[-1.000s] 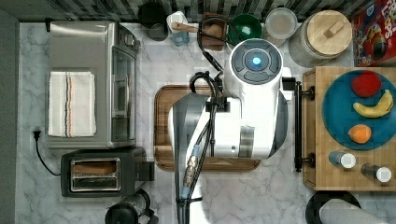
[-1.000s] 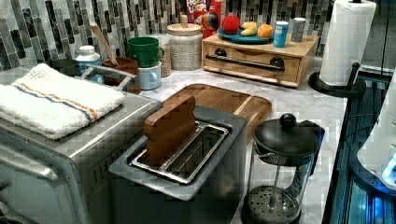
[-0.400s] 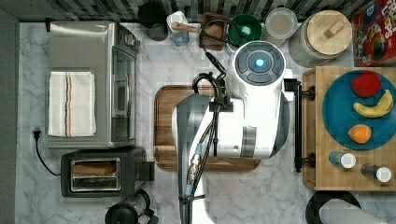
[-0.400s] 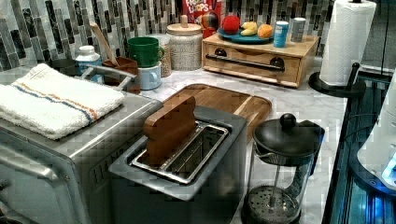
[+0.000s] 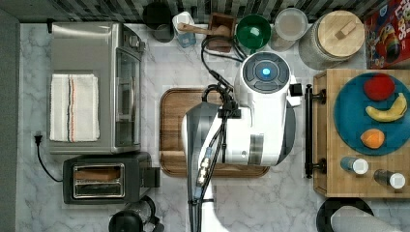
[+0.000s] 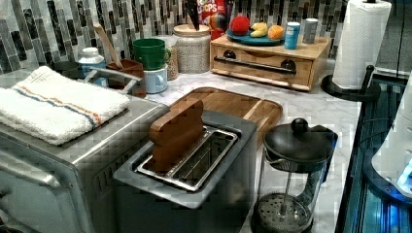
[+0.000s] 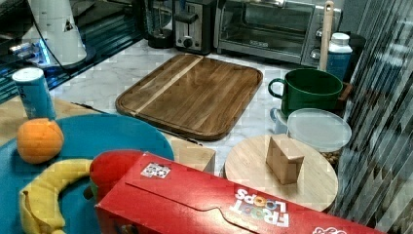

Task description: Open the drawer.

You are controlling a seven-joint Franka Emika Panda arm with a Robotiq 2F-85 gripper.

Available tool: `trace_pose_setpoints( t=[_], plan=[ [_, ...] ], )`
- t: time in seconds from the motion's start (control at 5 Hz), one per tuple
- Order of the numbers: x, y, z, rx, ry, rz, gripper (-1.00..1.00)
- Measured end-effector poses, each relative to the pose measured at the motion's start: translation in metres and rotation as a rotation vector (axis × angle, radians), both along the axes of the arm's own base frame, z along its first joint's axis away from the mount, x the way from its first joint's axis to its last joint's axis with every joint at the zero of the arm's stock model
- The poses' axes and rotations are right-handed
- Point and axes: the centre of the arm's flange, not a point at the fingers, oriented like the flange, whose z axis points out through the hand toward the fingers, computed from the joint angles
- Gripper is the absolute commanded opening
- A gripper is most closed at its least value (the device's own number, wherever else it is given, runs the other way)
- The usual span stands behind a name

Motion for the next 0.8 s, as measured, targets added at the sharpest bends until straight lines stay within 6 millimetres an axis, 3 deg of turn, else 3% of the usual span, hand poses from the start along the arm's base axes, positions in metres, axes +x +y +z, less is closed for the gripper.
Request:
trace_pose_setpoints(
  t=[0.4, 0.8],
  plan=[
    [-0.016, -0.021, -0.033, 0.040, 0.055, 0.275, 1.00],
    [-0.014, -0.071, -0.032, -0.034, -0.027, 0.461, 1.00]
  ],
)
